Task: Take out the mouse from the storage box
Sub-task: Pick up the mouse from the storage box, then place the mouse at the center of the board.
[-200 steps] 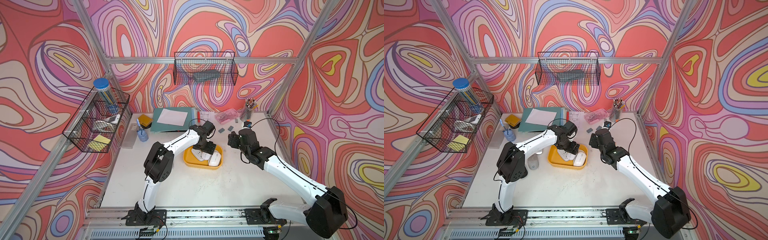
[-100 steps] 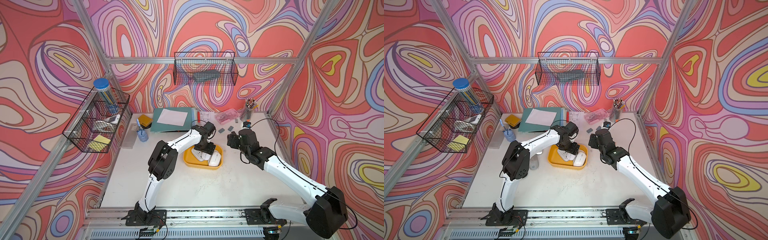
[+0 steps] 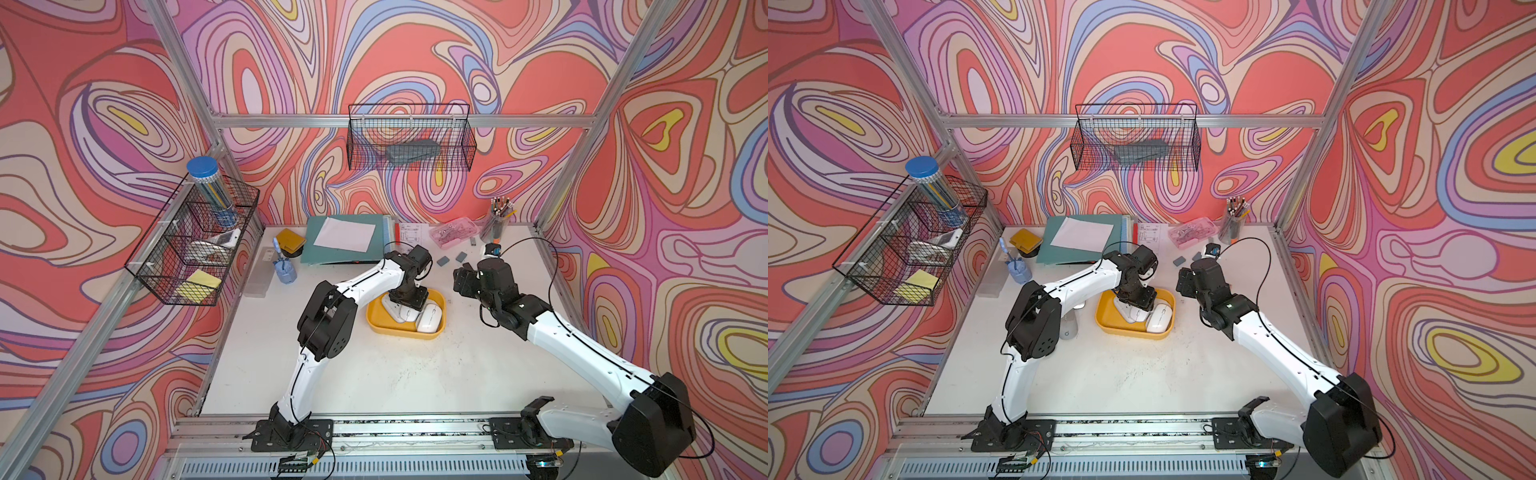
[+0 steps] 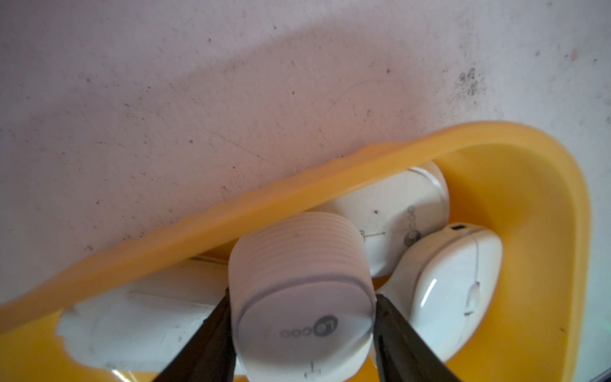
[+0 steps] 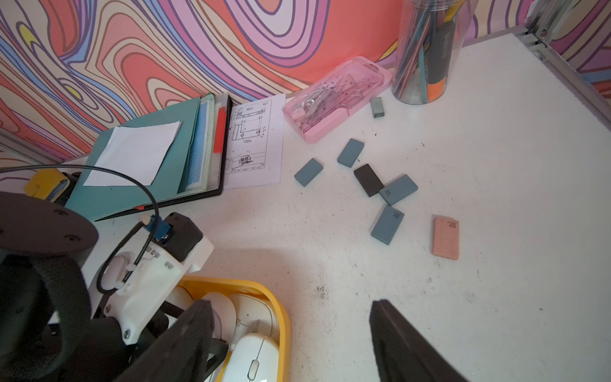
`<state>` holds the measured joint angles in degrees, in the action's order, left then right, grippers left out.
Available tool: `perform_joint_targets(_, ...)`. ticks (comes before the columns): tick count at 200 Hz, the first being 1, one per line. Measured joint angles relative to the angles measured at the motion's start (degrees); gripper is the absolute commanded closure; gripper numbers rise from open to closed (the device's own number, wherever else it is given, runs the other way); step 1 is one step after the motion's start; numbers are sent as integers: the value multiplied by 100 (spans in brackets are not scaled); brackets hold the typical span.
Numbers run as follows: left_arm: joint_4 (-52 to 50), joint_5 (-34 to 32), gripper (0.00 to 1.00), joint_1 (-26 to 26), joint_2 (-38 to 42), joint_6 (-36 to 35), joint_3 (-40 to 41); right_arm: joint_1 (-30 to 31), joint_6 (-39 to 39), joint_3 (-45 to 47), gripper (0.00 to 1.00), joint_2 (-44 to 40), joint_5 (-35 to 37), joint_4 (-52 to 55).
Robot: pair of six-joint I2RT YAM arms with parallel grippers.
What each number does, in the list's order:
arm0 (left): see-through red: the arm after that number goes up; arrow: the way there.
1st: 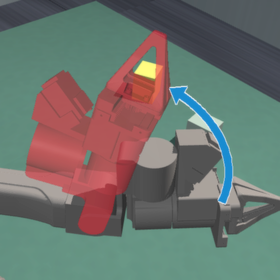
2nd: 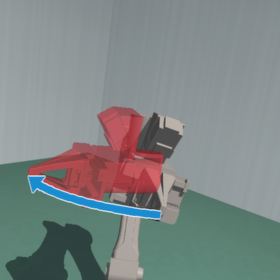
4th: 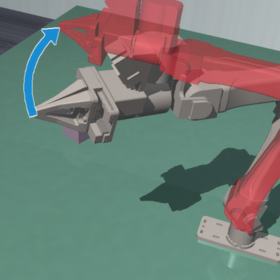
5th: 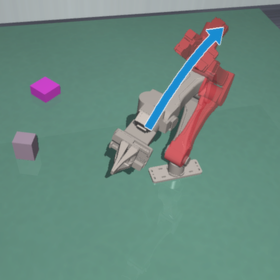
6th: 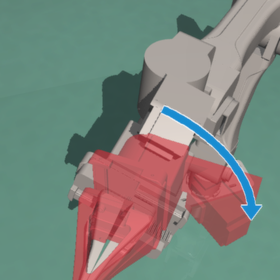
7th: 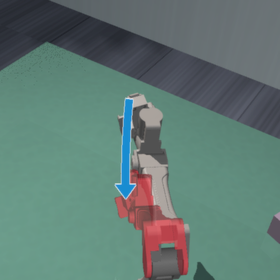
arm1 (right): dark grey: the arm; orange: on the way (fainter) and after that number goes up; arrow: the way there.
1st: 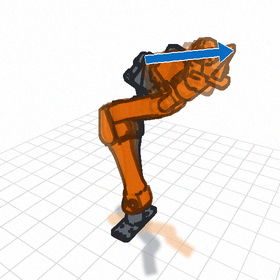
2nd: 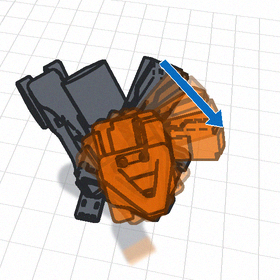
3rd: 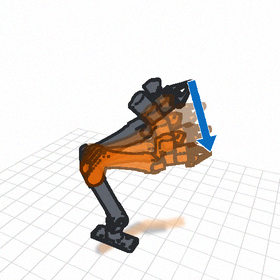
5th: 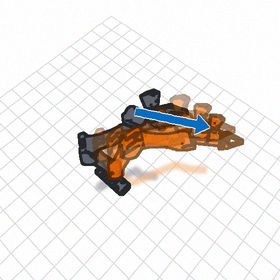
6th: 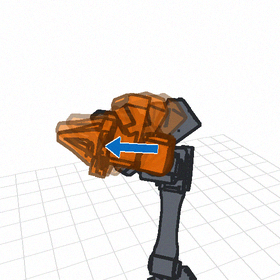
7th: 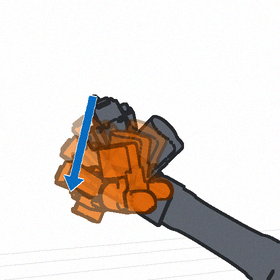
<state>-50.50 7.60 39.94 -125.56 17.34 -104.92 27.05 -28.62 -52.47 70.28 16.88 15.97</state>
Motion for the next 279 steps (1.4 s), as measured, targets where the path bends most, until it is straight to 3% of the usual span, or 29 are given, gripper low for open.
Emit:
perform_joint_targets(65, -210, -212, 64, 7, 472, -415, 0, -2, -114, 232, 26, -350, 343, -33)
perform_joint_targets(119, -409, -197, 63, 343, 577, -581, -435, -7, -476, 737, 26, -1499, 1591, -81)
perform_joint_targets(164, -688, 98, 63, 1255, 48, -184, -2002, -9, -796, 1152, 26, -2413, 2627, -92)
perform_joint_targets(203, -1027, 297, 64, 1635, -745, 214, -2889, -9, -922, 1241, 27, -2911, 2999, -103)
perform_joint_targets(279, -1517, 474, 60, 1923, -1937, 595, -3252, -9, -962, 1333, 27, -3139, 3003, -140)
